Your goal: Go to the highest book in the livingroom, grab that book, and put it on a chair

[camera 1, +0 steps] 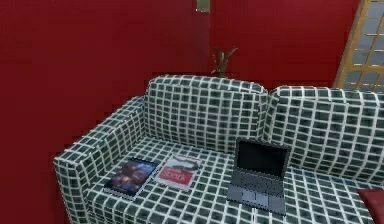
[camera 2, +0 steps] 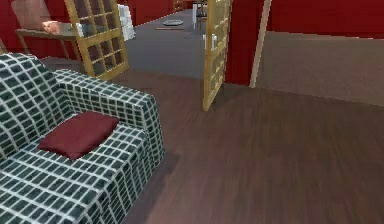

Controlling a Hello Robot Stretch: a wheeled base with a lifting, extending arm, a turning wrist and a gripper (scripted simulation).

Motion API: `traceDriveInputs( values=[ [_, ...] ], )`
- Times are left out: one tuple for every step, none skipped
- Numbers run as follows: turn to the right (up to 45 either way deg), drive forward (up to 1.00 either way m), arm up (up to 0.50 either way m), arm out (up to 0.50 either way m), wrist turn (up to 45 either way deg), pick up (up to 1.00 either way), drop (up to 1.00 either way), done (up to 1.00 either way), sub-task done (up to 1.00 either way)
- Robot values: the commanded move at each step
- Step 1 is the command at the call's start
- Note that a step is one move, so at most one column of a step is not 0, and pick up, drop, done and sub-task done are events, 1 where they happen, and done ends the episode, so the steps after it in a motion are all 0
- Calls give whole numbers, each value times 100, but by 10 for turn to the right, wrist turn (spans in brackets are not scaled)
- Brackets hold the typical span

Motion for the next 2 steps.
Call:
traceDriveInputs(
  values=[
    [120,0,0,0,0,0,0,0,0],
    [0,10,0,0,0,0,0,0,0]
  ],
)
